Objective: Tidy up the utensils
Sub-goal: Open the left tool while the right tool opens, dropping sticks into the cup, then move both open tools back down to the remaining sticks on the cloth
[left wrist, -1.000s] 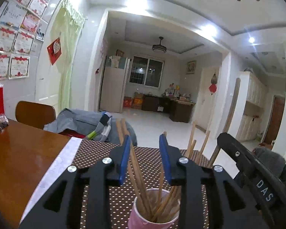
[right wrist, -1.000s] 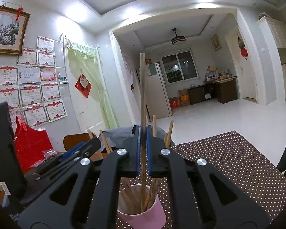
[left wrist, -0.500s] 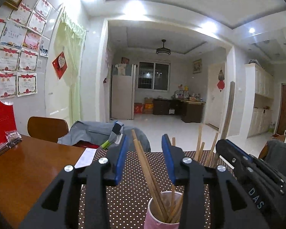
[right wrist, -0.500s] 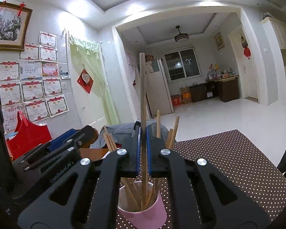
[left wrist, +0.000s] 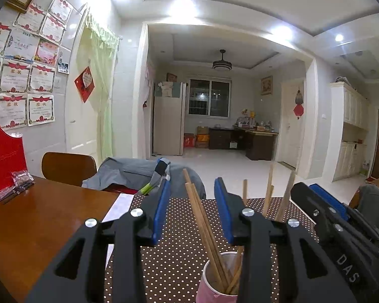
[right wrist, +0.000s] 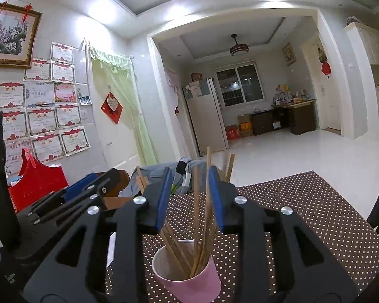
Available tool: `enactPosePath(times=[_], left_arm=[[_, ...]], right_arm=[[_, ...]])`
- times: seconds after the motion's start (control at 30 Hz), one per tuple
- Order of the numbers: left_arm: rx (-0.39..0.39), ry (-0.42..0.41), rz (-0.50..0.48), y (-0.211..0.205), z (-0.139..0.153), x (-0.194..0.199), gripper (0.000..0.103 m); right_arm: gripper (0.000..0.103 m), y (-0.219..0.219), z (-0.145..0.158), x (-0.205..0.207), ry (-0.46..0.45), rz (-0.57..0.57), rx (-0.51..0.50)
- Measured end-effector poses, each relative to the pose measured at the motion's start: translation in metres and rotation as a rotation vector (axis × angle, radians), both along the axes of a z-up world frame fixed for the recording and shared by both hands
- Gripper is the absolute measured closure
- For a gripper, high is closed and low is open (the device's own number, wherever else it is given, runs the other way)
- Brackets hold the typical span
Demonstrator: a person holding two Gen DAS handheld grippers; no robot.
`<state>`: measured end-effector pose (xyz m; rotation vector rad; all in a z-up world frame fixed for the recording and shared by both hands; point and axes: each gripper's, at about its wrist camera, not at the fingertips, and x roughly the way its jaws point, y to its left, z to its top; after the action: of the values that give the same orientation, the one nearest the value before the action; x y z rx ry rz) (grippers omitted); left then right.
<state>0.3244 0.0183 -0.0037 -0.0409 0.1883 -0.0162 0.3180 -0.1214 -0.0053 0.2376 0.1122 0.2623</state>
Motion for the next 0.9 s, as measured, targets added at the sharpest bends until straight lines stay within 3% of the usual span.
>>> enactPosePath(times=[0.27, 0.57, 0.67, 0.77, 0.8, 0.83, 0.9], left_arm=[[-0.006, -0.006, -0.004, 0.002, 0.001, -0.003, 0.066], [-0.012, -0.017, -0.032, -0.001, 0.013, -0.032, 0.066], [0.02, -0.008, -0.028, -0.001, 0.013, -0.047, 0.066], [0.026, 0.01, -0.04, 0.003, 0.014, -0.065, 0.066], [0.021, 0.021, -0.048, 0.004, 0.014, -0.069, 0.062], [0.016, 0.032, -0.055, 0.006, 0.014, -0.073, 0.049], [0.002, 0.059, -0.074, 0.011, 0.013, -0.086, 0.045]], right_arm=[[0.072, 0.0, 0.004, -0.004, -0.013, -0.013, 0.007], [0.071, -0.013, 0.01, -0.031, 0.005, -0.046, -0.001], [0.06, -0.016, 0.014, -0.044, 0.004, -0.053, 0.008], [0.06, -0.016, 0.017, -0.06, 0.006, -0.051, -0.006], [0.06, -0.015, 0.017, -0.064, 0.01, -0.051, -0.011], [0.06, -0.015, 0.017, -0.069, 0.016, -0.051, -0.015], [0.058, -0.015, 0.015, -0.078, 0.033, -0.049, -0.017]])
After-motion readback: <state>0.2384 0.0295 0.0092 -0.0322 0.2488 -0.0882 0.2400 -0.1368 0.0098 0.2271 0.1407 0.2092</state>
